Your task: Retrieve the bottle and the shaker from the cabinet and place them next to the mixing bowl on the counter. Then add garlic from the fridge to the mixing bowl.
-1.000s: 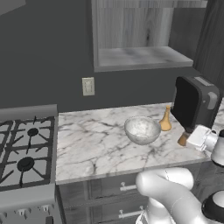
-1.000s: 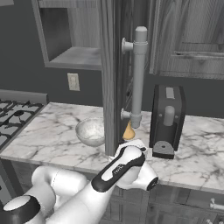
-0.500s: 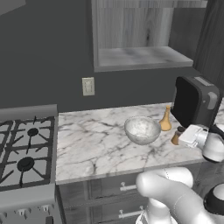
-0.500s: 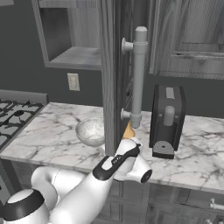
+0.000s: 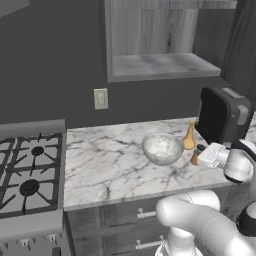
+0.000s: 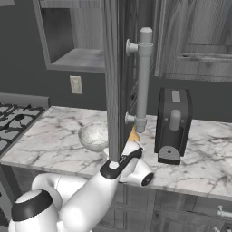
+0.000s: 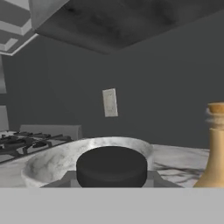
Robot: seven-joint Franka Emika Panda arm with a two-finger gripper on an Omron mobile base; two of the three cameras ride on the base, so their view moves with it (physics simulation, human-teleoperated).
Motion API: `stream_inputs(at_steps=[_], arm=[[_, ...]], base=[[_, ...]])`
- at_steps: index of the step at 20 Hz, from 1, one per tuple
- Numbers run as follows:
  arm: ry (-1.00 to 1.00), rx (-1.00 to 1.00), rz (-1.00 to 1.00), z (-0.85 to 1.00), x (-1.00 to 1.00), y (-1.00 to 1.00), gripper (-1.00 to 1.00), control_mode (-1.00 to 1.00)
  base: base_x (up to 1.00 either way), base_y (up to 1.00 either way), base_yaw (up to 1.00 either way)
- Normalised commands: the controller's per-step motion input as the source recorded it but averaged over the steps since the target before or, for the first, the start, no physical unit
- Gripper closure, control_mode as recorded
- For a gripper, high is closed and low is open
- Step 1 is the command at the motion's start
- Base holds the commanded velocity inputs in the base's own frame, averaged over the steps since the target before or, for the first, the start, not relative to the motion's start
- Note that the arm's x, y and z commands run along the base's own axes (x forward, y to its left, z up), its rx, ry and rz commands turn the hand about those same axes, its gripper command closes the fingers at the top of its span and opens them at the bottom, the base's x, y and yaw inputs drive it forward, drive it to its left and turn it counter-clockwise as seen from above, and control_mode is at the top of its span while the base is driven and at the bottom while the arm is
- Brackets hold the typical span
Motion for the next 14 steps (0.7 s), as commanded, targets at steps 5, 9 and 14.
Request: stream_inputs(at_steps=[5, 9, 14], arm=[[0.00, 0.00, 0.00, -0.06, 0.25, 0.00, 1.00, -1.00], [0.00, 0.00, 0.00, -0.15, 0.23, 0.00, 1.00, -1.00], [0.00, 0.00, 0.00, -0.22, 0.16, 0.00, 1.00, -1.00]], base=[[0.00, 0.00, 0.00], [0.00, 0.00, 0.00], [0.00, 0.00, 0.00]])
